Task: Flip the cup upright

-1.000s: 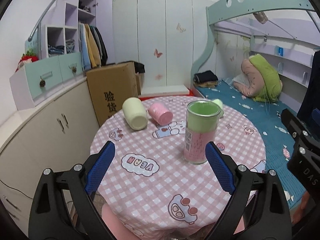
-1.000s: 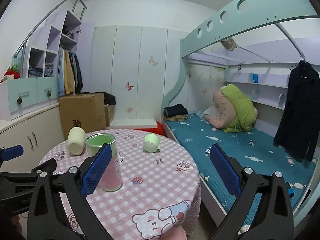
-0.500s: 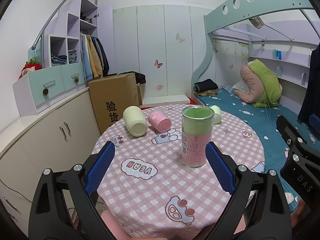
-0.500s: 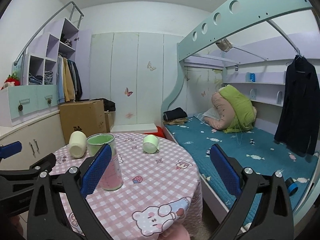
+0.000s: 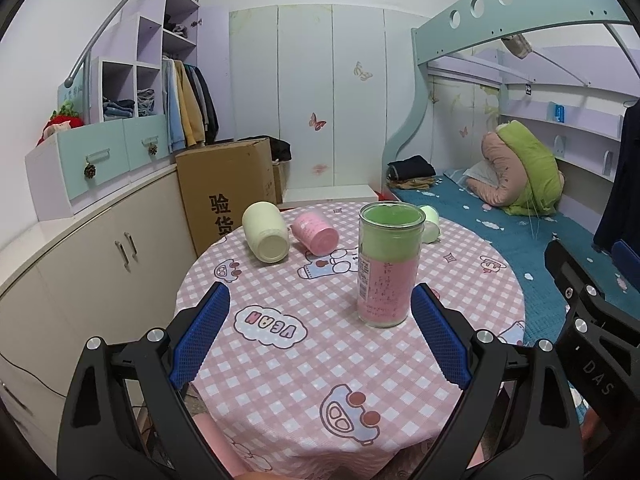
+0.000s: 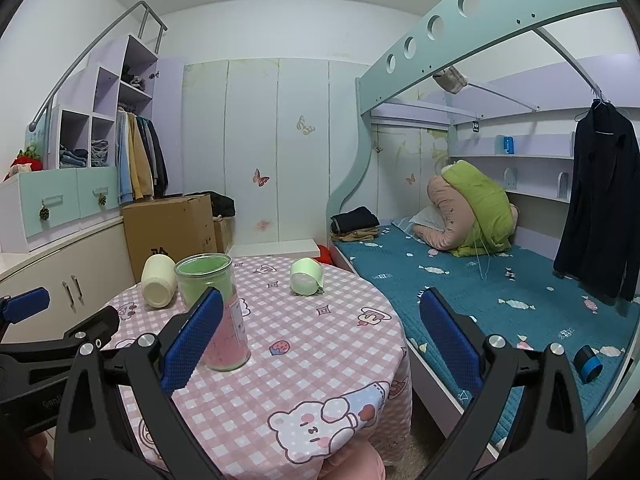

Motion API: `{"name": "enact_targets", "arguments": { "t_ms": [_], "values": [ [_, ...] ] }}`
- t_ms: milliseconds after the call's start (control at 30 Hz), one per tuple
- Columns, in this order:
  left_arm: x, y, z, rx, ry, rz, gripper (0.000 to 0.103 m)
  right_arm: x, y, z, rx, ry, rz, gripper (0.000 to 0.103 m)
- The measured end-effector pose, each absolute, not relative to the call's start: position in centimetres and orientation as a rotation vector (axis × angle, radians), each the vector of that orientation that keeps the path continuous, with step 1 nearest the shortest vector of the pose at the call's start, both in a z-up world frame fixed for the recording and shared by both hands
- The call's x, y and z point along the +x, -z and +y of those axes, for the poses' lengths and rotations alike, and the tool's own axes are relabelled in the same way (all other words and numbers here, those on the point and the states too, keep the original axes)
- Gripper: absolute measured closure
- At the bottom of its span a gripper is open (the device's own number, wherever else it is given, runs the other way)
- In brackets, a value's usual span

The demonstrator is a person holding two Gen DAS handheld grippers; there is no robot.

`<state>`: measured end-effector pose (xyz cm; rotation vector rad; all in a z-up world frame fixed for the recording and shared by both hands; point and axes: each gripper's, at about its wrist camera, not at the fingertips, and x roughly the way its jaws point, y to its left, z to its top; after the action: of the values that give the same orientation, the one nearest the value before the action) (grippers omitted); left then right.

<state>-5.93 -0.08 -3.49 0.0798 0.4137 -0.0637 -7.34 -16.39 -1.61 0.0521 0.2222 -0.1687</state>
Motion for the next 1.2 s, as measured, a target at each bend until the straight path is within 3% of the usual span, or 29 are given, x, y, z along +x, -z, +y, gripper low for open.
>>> {"name": "enact_targets", "arguments": {
  "t_ms": [1200],
  "values": [
    [-5.52, 4.29, -0.16, 0.087, 0.056, 0.43, 0.01, -6.95, 1.86, -16.62, 0.034, 0.162, 0.255, 0.008]
  ]
}}
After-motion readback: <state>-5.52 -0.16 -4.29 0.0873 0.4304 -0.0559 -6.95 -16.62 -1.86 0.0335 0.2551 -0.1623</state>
